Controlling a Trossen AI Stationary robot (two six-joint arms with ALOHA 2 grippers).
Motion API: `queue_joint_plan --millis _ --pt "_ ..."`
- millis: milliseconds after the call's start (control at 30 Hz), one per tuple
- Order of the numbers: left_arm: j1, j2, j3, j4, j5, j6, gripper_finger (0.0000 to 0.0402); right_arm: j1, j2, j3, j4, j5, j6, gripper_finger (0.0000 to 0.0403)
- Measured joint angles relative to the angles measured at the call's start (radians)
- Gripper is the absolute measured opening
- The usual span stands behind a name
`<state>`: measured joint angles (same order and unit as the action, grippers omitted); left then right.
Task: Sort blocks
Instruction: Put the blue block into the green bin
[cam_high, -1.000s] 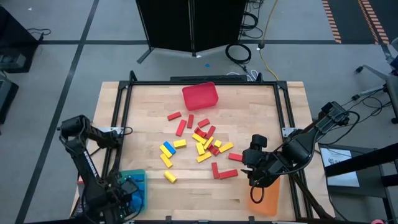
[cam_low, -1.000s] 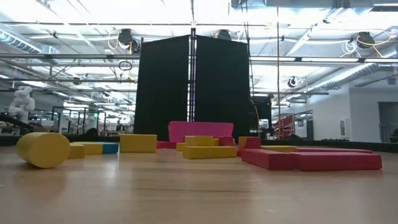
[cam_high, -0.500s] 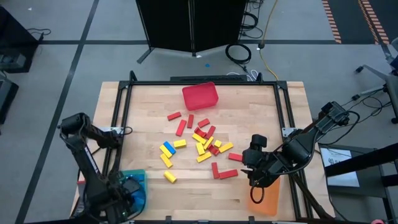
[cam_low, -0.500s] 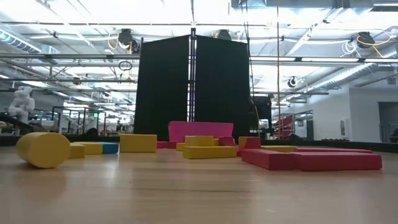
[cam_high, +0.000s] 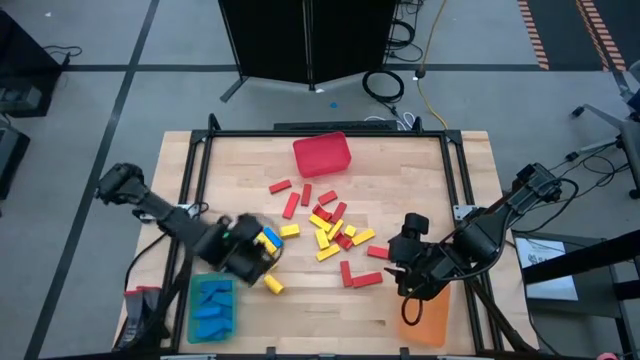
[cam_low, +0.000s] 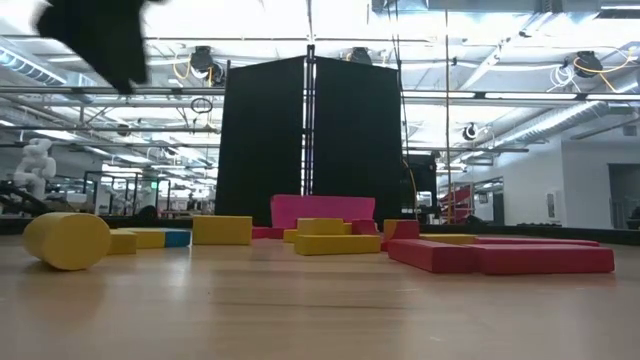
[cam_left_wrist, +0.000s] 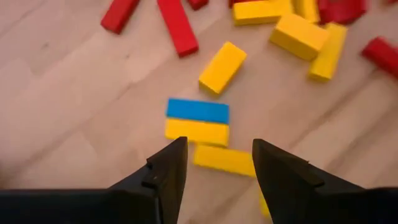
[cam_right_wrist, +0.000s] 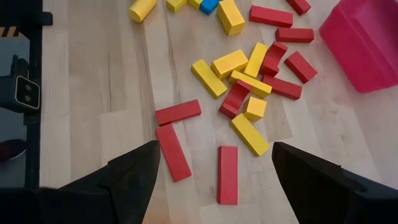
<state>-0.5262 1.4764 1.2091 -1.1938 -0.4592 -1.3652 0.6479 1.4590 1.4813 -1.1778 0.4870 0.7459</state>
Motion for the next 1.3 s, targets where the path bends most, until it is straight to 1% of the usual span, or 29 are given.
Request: queue_joint_plan --millis 100,167,233,333,500,667,833,933,1067,1300 --pt "0.117 0.026 0.000 0.099 0.074 0.238 0.0187 0.000 0.000 0.000 0.000 0.000 0.002 0.0306" --pt "0.170 0.042 0.000 0.158 0.099 0.348 0.0187 0.000 0.000 0.000 0.000 0.000 0.002 0.0306" --pt "0.213 0.058 0.000 0.185 0.114 0.424 0.0187 0.000 0.000 0.000 0.001 0.000 0.002 0.0306" --pt "0.257 0.085 -0.001 0.173 0.126 0.503 0.0187 0.000 0.000 0.000 0.002 -0.001 0.002 0.0306" --pt "0.278 0.128 -0.001 0.173 0.158 0.698 0.0187 0.000 0.000 0.000 -0.001 -0.011 0.001 0.0306" --pt "0.291 0.190 -0.002 0.174 0.197 0.725 0.0187 0.000 0.000 0.000 -0.002 -0.012 0.000 0.0306" --pt "0.288 0.242 -0.046 0.205 0.215 0.758 0.0187 0.000 0.000 0.000 -0.002 -0.014 0.002 0.0306" --pt "0.290 0.265 -0.067 0.215 0.215 0.824 0.0187 0.000 0.000 0.000 -0.003 -0.017 0.002 0.0306" --pt "0.290 0.279 -0.091 0.280 0.222 0.876 0.0187 0.000 0.000 0.000 -0.004 -0.017 0.002 0.0306" --pt "0.296 0.295 -0.147 0.422 0.238 0.878 0.0187 0.000 0.000 0.000 -0.006 -0.021 0.002 0.0306"
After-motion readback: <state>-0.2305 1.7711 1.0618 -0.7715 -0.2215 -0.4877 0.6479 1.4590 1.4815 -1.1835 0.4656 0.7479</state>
